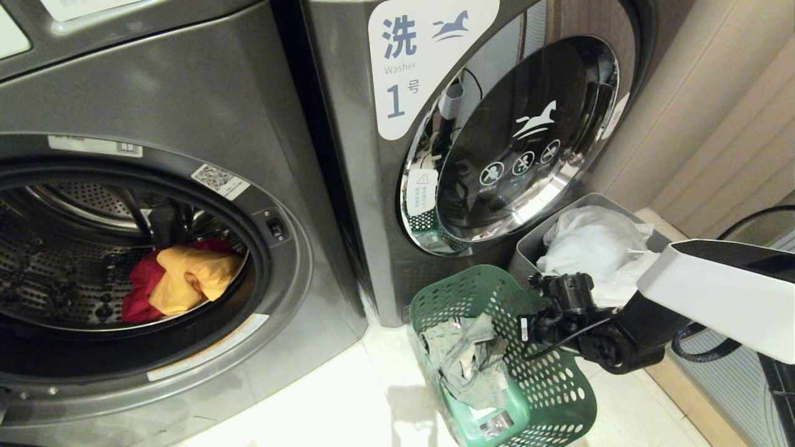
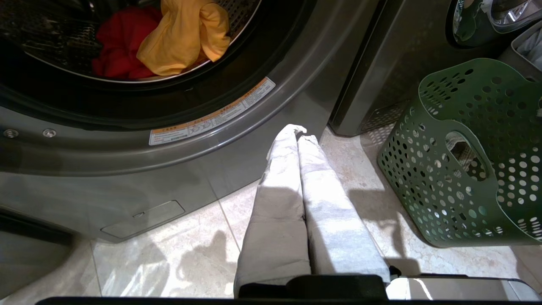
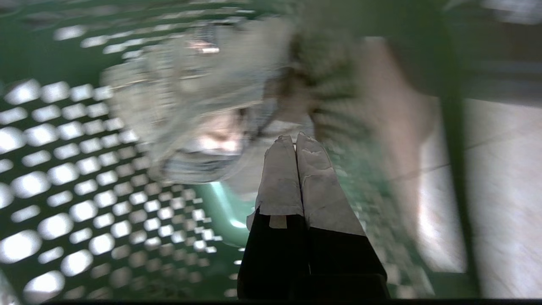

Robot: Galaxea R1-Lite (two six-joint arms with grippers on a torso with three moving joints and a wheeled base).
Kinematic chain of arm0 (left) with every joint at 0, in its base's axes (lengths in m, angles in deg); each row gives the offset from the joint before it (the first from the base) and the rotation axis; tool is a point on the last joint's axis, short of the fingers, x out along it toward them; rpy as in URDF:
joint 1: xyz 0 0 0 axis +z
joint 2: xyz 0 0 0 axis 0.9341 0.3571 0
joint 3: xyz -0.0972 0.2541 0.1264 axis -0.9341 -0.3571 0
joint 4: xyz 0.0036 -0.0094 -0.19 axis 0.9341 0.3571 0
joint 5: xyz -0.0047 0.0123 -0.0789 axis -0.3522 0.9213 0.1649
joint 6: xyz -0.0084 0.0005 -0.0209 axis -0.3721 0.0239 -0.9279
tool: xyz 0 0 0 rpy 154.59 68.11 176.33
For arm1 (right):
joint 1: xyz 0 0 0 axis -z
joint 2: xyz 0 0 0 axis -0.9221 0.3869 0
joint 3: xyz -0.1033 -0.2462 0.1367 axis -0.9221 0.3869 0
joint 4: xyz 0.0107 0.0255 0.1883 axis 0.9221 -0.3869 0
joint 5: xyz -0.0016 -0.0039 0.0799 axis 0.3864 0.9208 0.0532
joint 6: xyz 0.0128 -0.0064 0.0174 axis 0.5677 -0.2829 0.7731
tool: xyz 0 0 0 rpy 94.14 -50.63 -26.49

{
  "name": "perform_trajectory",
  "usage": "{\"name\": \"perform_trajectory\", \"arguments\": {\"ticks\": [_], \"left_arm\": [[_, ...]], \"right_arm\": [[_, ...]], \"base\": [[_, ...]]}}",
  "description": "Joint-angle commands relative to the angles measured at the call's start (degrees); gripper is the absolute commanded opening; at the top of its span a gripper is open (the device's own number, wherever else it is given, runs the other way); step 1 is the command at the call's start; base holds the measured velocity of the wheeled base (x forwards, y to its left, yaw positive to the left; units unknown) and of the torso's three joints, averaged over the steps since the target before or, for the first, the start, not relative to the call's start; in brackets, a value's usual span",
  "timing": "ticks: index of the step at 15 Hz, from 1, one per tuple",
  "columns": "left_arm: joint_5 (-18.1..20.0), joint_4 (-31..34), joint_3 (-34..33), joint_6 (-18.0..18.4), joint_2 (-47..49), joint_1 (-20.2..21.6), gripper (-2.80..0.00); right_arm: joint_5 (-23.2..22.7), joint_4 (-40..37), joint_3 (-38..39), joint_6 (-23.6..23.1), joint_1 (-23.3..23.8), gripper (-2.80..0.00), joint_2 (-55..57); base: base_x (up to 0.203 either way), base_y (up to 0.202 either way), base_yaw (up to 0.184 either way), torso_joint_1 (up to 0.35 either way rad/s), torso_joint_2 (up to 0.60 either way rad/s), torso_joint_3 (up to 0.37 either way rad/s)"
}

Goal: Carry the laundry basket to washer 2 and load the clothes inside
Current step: Place the clothes into the washing machine

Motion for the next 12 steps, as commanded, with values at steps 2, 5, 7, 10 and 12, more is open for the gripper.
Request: {"name": "perform_trajectory", "arguments": {"ticks": [2, 5, 7, 10, 12], "left_arm": [[-0.1, 0.0, 0.0, -0.1, 0.0, 0.0, -2.80], [0.0, 0.0, 0.0, -0.1, 0.0, 0.0, -2.80], [0.0, 0.0, 0.0, -0.1, 0.0, 0.0, -2.80], [0.0, 0.0, 0.0, -0.1, 0.0, 0.0, -2.80], [0.0, 0.0, 0.0, -0.1, 0.0, 0.0, -2.80]], "right_arm": [[-0.3, -3.3, -2.4, -0.1, 4.2, -2.80, 0.2], [-2.5, -3.9, -3.6, -1.7, 7.9, -2.80, 2.1], [-7.2, -3.5, -3.7, -7.3, 9.8, -2.80, 3.1], [-14.3, -2.3, -4.7, -13.3, 10.9, -2.80, 3.6], [-15.5, -2.3, -6.0, -14.4, 11.0, -2.80, 4.0]], "base": [[0.000, 0.000, 0.000, 0.000, 0.00, 0.000], [0.000, 0.000, 0.000, 0.000, 0.00, 0.000], [0.000, 0.000, 0.000, 0.000, 0.00, 0.000], [0.000, 0.000, 0.000, 0.000, 0.00, 0.000], [0.000, 0.000, 0.000, 0.000, 0.00, 0.000]]}}
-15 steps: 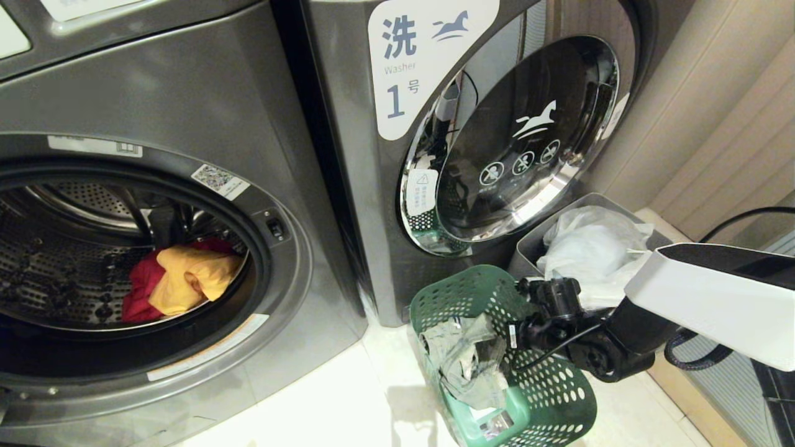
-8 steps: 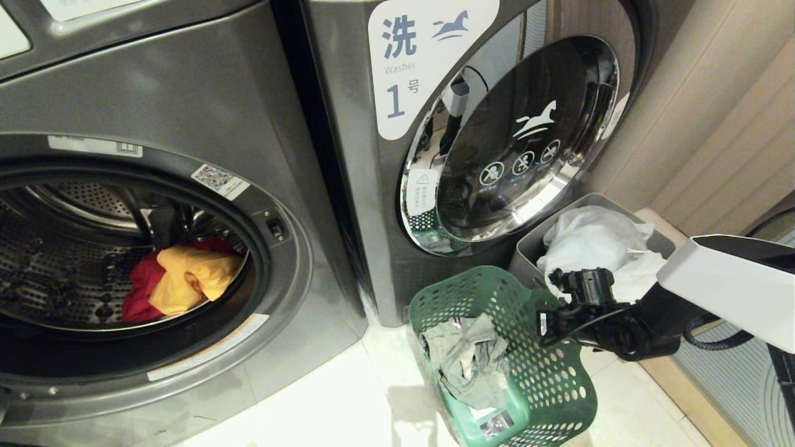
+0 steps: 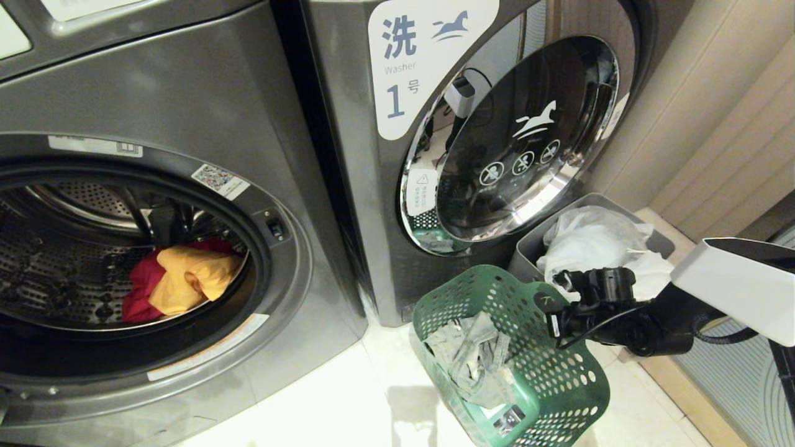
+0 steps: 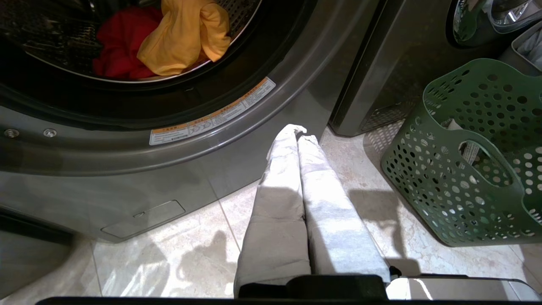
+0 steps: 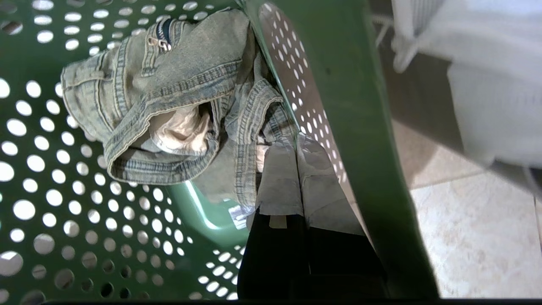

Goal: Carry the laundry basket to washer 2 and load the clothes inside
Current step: Place the clothes into the washing machine

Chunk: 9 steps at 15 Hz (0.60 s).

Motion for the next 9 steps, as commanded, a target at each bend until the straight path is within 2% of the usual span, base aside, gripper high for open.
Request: {"name": "perform_trajectory", "arguments": {"ticks": [1, 3, 9], "left_arm": [[0.0, 0.0, 0.0, 0.0, 0.0, 0.0, -2.80], [-0.1, 0.0, 0.0, 0.0, 0.0, 0.0, -2.80], [-0.1, 0.0, 0.0, 0.0, 0.0, 0.0, -2.80]], "right_arm": [[-0.3, 0.2, -0.3, -0.2, 0.1, -2.80, -0.1], [-0.3, 0.0, 1.1, -0.2, -0.6, -2.80, -2.5], [0.5, 2.9, 13.6, 0.0, -8.1, -2.80, -12.0]], "base": [[0.000, 0.000, 0.000, 0.000, 0.00, 0.000], [0.000, 0.000, 0.000, 0.000, 0.00, 0.000], [0.000, 0.000, 0.000, 0.000, 0.00, 0.000]]}}
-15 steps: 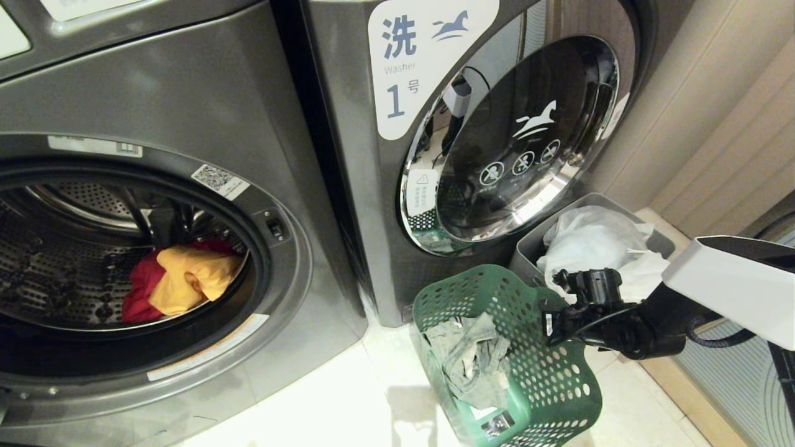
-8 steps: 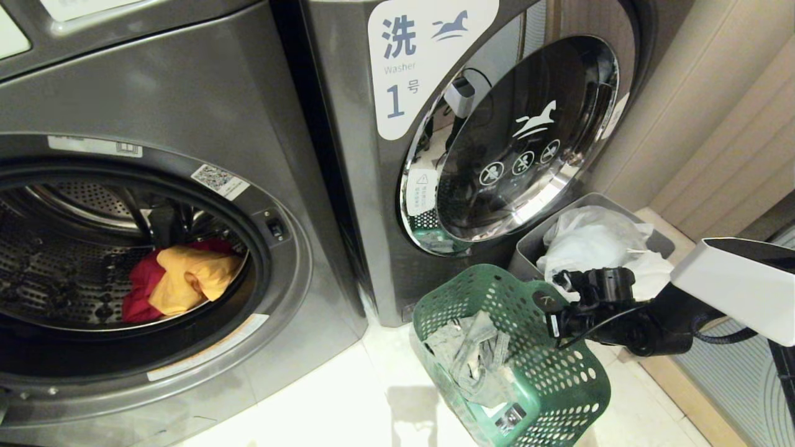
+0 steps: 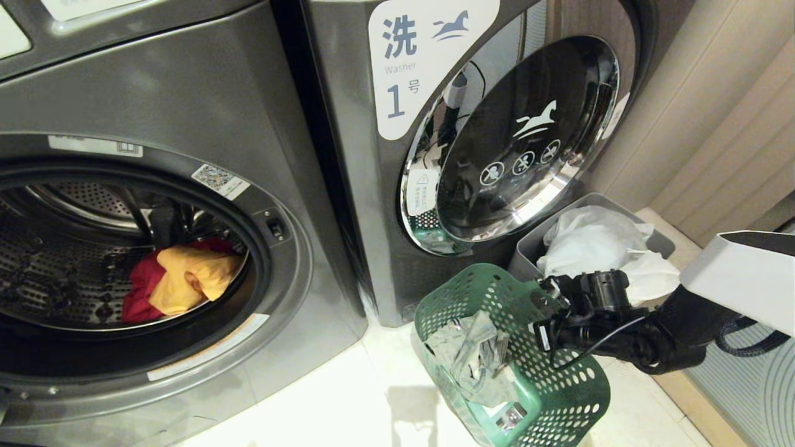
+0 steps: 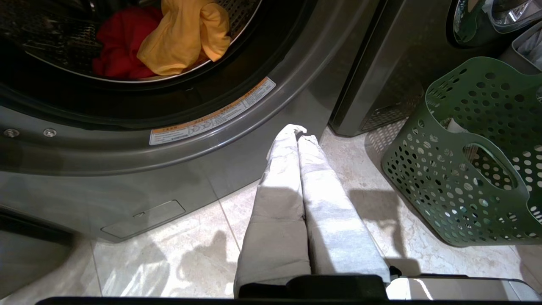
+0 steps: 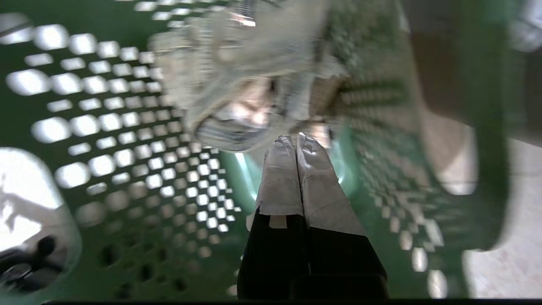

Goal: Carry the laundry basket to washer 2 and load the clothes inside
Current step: Place the clothes into the washing machine

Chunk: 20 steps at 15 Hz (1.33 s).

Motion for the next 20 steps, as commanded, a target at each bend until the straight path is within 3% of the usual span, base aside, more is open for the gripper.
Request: {"name": "perform_trajectory", "arguments": {"ticks": [1, 13, 20], "left_arm": [[0.0, 0.0, 0.0, 0.0, 0.0, 0.0, -2.80], [0.0, 0.0, 0.0, 0.0, 0.0, 0.0, -2.80], [0.0, 0.0, 0.0, 0.0, 0.0, 0.0, -2.80]], "right_arm": [[0.0, 1.0, 2.2, 0.0, -1.3, -2.80, -2.6], [3.0, 1.5, 4.3, 0.5, -2.3, -2.80, -3.9], [4.6, 5.7, 7.6, 0.6, -1.7, -2.80, -3.6]], "base": [[0.000, 0.000, 0.000, 0.000, 0.00, 0.000], [0.000, 0.000, 0.004, 0.000, 0.00, 0.000], [0.001, -0.008, 0.155, 0.004, 0.00, 0.002]]}}
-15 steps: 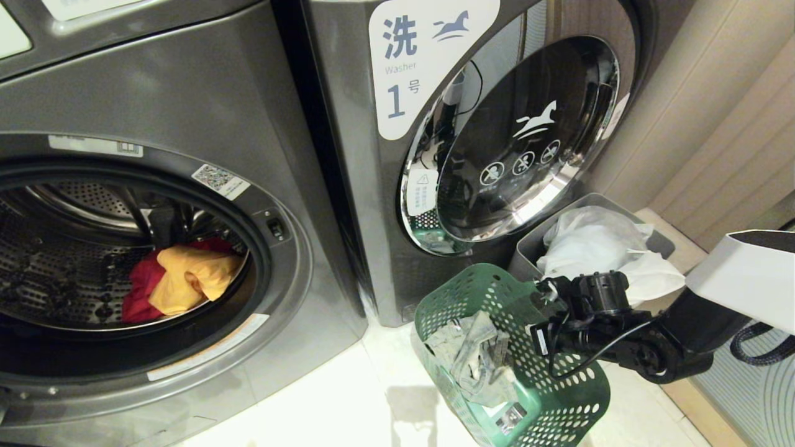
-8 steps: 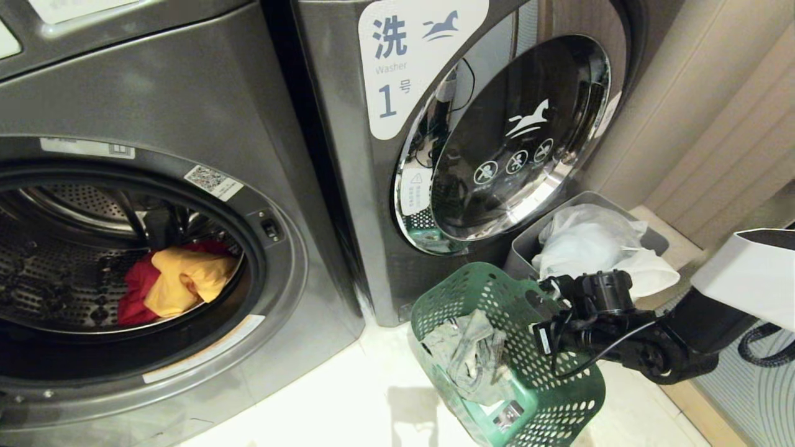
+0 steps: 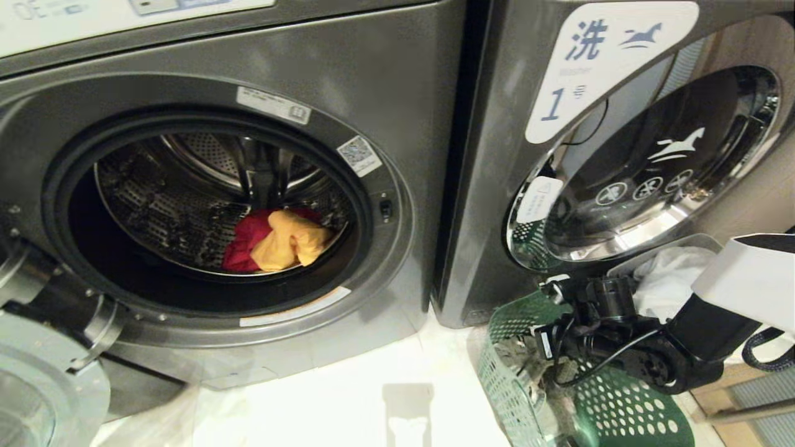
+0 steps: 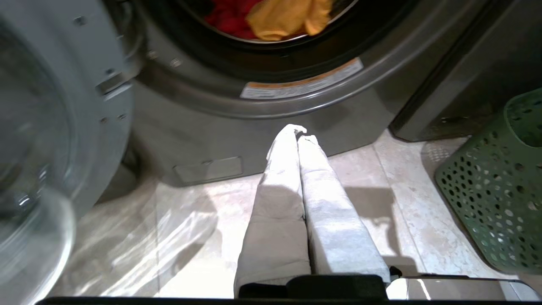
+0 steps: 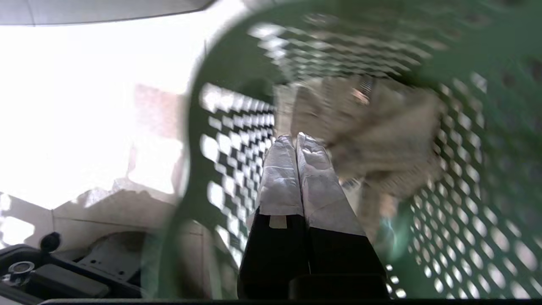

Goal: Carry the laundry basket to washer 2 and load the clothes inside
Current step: Place the clothes into the washing machine

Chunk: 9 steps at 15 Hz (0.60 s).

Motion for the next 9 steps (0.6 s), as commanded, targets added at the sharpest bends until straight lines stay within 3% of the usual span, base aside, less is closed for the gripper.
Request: {"name": "perform_trajectory", "arguments": {"ticks": [1, 4, 9], "left_arm": [[0.0, 0.0, 0.0, 0.0, 0.0, 0.0, -2.80], [0.0, 0.0, 0.0, 0.0, 0.0, 0.0, -2.80], [0.0, 0.0, 0.0, 0.0, 0.0, 0.0, -2.80]], "right_arm": [[2.6, 0.7, 0.7, 0.6, 0.7, -2.80, 0.4], [9.5, 0.8, 3.3, 3.0, 4.7, -2.80, 0.0], [9.4, 0.8, 8.5, 3.6, 8.8, -2.80, 1.0]], "base": [[-0.002, -0.001, 0.085, 0.001, 0.01, 0.001], [0.000, 0.000, 0.000, 0.000, 0.00, 0.000], [0.000, 0.000, 0.000, 0.000, 0.00, 0.000]]}}
